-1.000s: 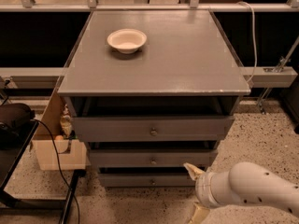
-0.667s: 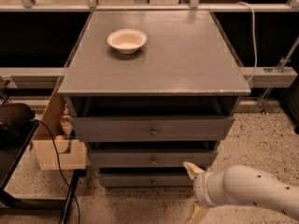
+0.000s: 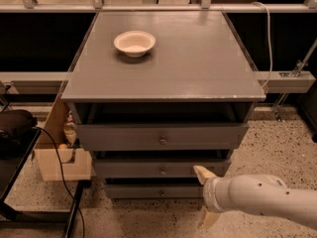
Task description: Open middle drawer
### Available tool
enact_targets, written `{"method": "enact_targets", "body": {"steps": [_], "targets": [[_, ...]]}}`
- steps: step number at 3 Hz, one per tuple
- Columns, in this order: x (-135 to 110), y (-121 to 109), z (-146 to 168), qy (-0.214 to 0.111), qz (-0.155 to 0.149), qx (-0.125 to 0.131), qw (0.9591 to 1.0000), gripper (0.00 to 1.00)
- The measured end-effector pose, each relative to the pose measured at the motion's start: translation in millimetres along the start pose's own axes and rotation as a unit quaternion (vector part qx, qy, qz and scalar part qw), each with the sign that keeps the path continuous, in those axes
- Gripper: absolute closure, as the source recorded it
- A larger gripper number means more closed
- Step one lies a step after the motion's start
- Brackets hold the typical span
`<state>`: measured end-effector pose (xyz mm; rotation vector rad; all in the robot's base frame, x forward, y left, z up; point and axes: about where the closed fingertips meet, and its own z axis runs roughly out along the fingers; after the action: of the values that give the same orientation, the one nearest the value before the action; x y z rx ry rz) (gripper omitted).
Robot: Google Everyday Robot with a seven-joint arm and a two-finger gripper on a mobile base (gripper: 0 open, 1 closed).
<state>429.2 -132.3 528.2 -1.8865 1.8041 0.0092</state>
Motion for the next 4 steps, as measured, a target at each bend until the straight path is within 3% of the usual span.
{"method": "enact_targets", "body": {"steps": [1, 2, 3, 4], "targets": [[14, -12, 15, -0.005, 0.002, 0.004, 1.0, 0.0], [46, -48, 58, -0.046, -0.005, -0.004, 0.9989, 0.0], [51, -47, 64, -0.042, -0.006, -0.005, 0.9991, 0.0], [58, -50, 84, -0.058, -0.011, -0.006, 0.9983, 0.0]]}}
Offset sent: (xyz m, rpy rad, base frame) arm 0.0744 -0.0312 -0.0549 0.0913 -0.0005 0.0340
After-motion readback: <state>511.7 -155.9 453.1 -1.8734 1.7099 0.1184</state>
